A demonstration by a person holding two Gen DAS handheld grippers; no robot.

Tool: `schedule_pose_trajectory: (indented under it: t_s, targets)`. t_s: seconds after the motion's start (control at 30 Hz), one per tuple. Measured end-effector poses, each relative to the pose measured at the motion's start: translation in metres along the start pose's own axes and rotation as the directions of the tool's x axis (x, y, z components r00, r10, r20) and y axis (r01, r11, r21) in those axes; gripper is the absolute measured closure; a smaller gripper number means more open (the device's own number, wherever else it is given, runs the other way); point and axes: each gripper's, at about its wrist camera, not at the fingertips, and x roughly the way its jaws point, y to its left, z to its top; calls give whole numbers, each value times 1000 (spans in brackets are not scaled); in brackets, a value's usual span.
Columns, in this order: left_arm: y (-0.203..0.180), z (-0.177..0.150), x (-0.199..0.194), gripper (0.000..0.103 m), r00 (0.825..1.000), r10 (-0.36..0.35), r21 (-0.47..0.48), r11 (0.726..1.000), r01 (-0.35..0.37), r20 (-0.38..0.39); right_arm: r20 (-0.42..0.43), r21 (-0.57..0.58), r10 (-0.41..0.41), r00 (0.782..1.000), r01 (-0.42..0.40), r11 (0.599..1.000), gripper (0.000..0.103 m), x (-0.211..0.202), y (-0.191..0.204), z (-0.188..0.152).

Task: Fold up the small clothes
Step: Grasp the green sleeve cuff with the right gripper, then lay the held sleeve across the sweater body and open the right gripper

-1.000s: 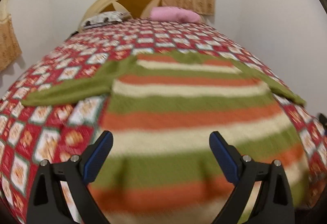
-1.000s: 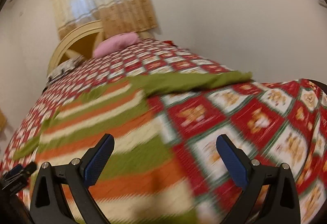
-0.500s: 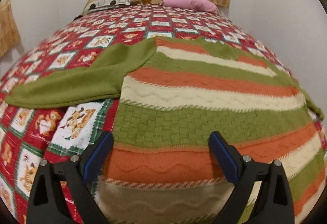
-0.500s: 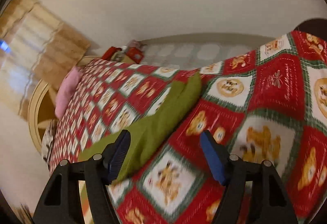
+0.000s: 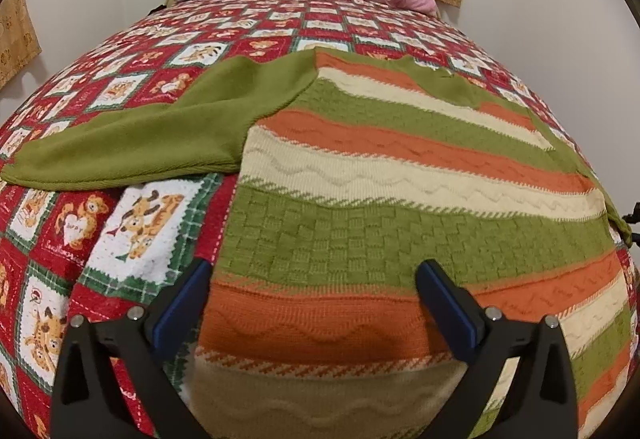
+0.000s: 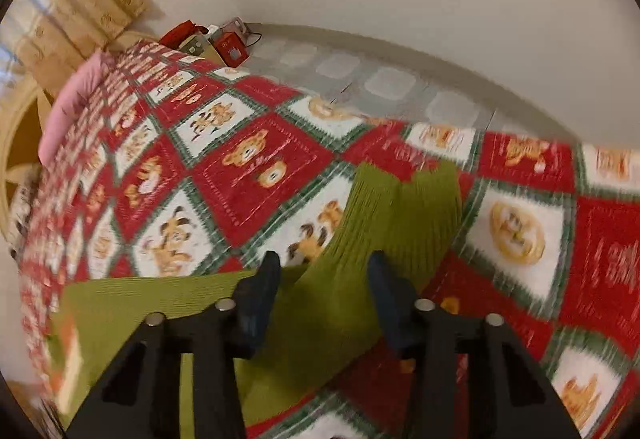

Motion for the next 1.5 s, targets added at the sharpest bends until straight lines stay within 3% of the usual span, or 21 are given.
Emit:
schedule_pose_trajectory:
  t_s: [0.13,0.27,0.4,0.47,0.6,0.7,0.83,0.9,1.0,1.13,1.37,1.5]
  targets:
    - [2,2,2,0,1000,-3,0,1000,3,-1,-35,72,64,997,-62,996,98,-5,-23,0]
    - [1,1,1,0,1000,-4,-2,1000,4,1,4,157,185,983,-183,971,98,-23,-44,-2]
    - [1,1,1,0,1000,-5,-3,1000,5,0,120,93,282,952,-294,951,98,-69,-29,-6]
    - [1,1,1,0,1000,-5,-3,1000,5,1,162,0,359,919,-364,932,98,-104,-1,-13]
    - [1,1,1,0,1000,-11,-8,1000,11,3,152,-179,473,868,-447,876,98,-152,65,-35]
    - [4,2,0,0,1000,-24,-24,999,24,9,97,-324,572,814,-518,792,98,-181,132,-64]
    - [6,2,0,0,999,-30,-32,999,31,12,-30,-407,654,756,-607,683,98,-185,208,-113]
    - [6,1,-1,0,999,-32,-34,999,33,13,-71,-434,667,741,-625,648,98,-178,237,-135]
    - [7,1,-1,0,999,-40,-43,998,41,17,-149,-479,670,727,-646,595,98,-158,290,-175]
    - [9,2,-1,0,999,-48,-54,997,49,21,-244,-517,641,728,-657,549,98,-126,334,-223]
    - [12,1,-2,0,998,-58,-60,996,59,26,-326,-572,576,750,-642,511,98,-85,373,-284]
    - [12,2,-1,0,998,-58,-60,996,59,26,-363,-572,563,743,-654,494,98,-70,377,-301]
